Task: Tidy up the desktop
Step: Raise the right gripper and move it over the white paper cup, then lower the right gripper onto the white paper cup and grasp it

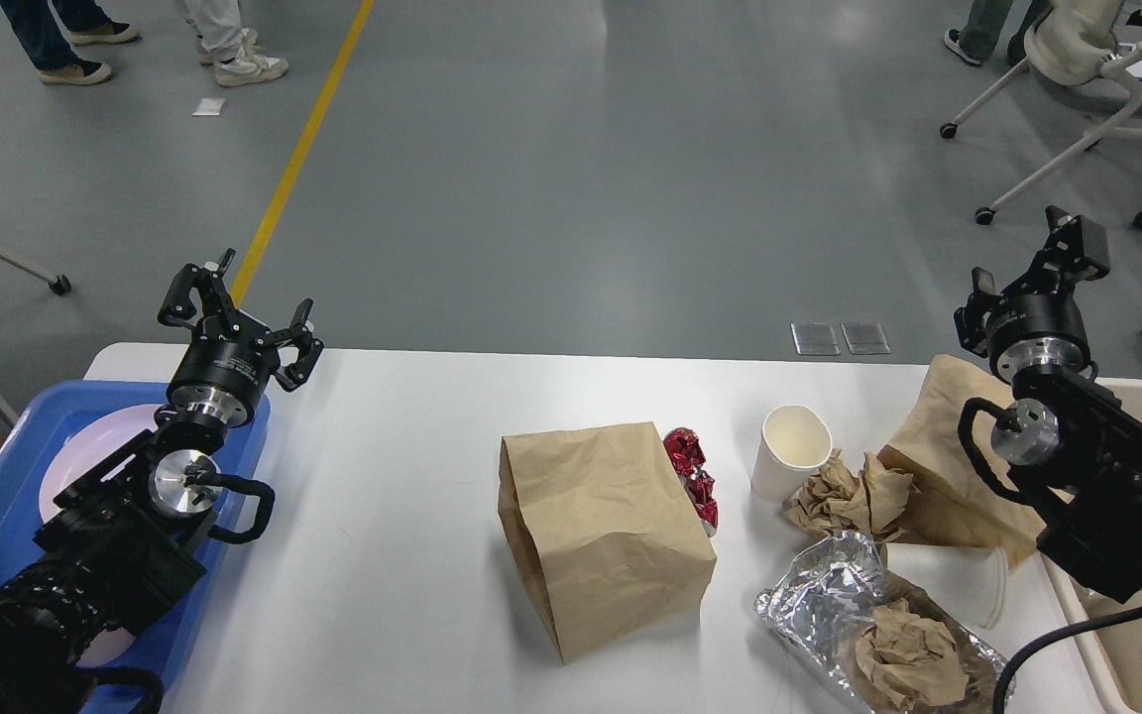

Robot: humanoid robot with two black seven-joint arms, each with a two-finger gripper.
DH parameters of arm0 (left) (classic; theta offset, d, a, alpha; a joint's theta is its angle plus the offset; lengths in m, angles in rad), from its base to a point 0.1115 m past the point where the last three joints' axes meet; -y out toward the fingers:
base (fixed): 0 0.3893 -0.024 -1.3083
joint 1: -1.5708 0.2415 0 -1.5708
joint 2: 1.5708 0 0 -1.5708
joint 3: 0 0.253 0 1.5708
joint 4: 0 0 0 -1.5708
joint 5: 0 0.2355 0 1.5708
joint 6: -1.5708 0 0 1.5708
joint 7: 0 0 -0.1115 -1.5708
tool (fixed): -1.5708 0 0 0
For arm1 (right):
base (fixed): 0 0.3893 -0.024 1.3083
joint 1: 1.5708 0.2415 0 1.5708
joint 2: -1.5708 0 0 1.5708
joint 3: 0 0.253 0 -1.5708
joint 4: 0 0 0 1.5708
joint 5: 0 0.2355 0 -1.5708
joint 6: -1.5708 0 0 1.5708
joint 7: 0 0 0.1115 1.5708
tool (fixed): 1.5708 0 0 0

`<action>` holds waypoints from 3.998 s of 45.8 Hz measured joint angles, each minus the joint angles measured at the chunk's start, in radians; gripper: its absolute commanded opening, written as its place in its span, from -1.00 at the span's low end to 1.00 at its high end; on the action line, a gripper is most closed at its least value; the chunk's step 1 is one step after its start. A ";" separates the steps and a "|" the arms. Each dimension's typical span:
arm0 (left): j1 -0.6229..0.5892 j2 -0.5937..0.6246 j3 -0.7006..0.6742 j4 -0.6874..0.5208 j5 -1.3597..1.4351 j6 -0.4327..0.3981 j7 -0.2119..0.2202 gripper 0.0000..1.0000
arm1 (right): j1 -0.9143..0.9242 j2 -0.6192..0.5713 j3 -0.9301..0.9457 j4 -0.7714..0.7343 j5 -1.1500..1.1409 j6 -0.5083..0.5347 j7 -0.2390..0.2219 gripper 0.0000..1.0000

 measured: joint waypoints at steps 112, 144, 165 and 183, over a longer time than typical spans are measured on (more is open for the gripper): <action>0.000 0.000 -0.003 0.000 0.000 0.001 -0.001 0.93 | 0.973 0.057 -1.805 0.385 0.025 0.772 -0.554 1.00; 0.000 0.000 -0.003 0.000 0.000 0.001 -0.002 0.93 | 0.707 0.153 -1.797 0.317 0.040 0.431 -0.557 0.69; 0.000 0.000 -0.003 0.000 0.000 0.001 -0.001 0.93 | 0.664 0.173 -1.807 0.321 0.036 0.365 -0.564 -0.98; 0.000 0.000 -0.003 0.000 0.000 0.002 -0.001 0.93 | 0.683 0.151 -1.796 0.329 0.044 0.375 -0.568 -1.00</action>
